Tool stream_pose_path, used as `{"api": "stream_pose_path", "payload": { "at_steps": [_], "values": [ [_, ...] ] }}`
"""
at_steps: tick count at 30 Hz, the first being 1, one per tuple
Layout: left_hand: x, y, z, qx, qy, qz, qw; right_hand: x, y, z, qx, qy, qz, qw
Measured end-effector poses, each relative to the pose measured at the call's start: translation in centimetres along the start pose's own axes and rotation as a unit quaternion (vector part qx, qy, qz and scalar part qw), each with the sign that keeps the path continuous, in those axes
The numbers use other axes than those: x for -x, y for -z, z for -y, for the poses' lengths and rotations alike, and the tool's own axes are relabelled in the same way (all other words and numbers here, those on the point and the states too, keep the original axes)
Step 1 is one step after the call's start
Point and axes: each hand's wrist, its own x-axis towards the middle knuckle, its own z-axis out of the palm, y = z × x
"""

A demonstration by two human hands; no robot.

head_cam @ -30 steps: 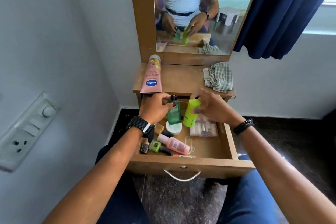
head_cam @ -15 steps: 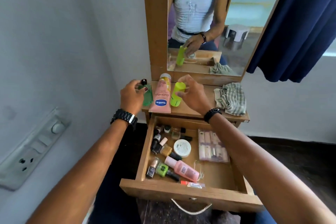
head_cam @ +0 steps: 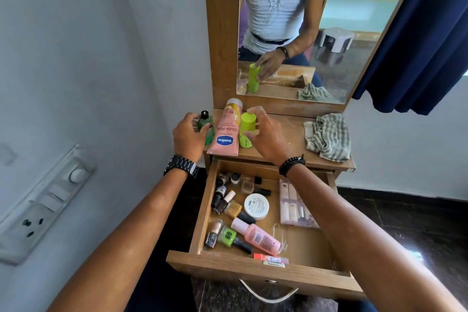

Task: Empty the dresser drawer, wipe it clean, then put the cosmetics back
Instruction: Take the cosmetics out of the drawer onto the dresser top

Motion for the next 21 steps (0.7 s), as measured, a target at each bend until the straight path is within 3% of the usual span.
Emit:
{"api": "stream_pose_path", "payload": {
  "at_steps": [11, 17, 21],
  "values": [
    [0.8, 0.7, 0.8, -0.024, 0.043, 0.044, 0.998, 1.4, 0.6, -0.4, -0.017, -0.029, -0.006, 0.999],
    [5.2, 1.4, 0.0, 0.069, 0.007, 0.004, 0.998, 5.1, 1.6, -0.7, -0.101, -0.091, -0.050, 0.989],
    [9.3, -0.4, -0.3, 0.134, 0.014, 0.095, 0.986, 8.7, 2.1, -2.0, -0.149, -0.149, -0.010, 0.977]
  ]
}}
